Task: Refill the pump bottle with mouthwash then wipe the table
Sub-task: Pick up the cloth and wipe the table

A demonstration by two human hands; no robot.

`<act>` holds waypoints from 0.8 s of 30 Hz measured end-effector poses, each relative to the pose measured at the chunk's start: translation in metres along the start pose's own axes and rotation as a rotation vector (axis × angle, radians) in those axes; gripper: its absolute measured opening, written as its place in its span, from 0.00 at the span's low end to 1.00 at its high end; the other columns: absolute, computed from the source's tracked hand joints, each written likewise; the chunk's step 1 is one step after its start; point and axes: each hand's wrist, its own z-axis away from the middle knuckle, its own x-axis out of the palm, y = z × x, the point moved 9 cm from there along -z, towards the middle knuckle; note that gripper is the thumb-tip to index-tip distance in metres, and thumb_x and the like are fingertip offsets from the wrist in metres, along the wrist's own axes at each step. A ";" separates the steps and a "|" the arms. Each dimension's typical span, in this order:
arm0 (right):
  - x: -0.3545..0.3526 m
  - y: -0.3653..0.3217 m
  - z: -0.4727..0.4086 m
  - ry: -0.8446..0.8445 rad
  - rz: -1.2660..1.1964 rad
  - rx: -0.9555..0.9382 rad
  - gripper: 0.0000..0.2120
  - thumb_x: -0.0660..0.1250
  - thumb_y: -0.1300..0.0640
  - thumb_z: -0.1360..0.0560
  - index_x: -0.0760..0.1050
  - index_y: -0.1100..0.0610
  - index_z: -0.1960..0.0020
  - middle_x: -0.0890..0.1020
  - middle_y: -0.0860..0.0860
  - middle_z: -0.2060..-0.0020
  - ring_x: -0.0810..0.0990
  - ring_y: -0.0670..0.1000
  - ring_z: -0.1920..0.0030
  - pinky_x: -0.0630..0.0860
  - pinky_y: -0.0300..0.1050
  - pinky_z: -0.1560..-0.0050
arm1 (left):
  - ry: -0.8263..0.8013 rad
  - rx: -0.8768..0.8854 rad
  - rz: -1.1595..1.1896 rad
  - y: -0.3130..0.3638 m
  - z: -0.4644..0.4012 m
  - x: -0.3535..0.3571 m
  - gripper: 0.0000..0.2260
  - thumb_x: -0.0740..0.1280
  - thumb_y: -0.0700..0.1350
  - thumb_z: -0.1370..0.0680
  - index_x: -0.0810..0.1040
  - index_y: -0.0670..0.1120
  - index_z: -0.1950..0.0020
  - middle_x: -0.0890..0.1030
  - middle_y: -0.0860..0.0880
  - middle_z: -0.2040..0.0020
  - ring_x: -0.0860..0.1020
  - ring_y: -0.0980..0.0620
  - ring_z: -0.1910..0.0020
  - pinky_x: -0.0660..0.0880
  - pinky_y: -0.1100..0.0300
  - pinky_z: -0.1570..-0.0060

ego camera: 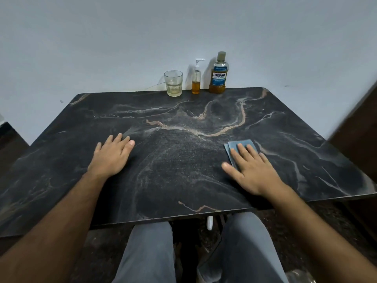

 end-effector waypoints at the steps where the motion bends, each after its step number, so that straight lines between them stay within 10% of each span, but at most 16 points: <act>1: -0.002 -0.002 -0.018 0.014 0.002 0.015 0.44 0.37 0.25 0.28 0.45 0.47 0.19 0.44 0.49 0.19 0.41 0.51 0.20 0.42 0.56 0.21 | 0.000 -0.003 -0.004 0.000 0.000 0.000 0.27 0.44 0.60 0.16 0.60 0.52 0.20 0.56 0.49 0.19 0.51 0.47 0.19 0.46 0.41 0.23; 16: -0.010 -0.095 -0.140 0.027 0.027 -0.032 0.49 0.36 0.22 0.30 0.46 0.51 0.18 0.46 0.54 0.19 0.42 0.58 0.20 0.41 0.62 0.22 | 0.029 -0.017 0.073 -0.001 -0.001 -0.002 0.26 0.43 0.59 0.16 0.60 0.52 0.21 0.57 0.51 0.19 0.51 0.49 0.19 0.46 0.44 0.22; 24: 0.003 -0.195 -0.151 0.008 0.031 -0.199 0.44 0.40 0.26 0.25 0.46 0.52 0.18 0.45 0.55 0.19 0.42 0.58 0.20 0.41 0.61 0.22 | 0.087 -0.059 0.571 -0.009 0.004 -0.016 0.25 0.43 0.56 0.15 0.61 0.50 0.21 0.61 0.53 0.20 0.54 0.56 0.20 0.42 0.53 0.21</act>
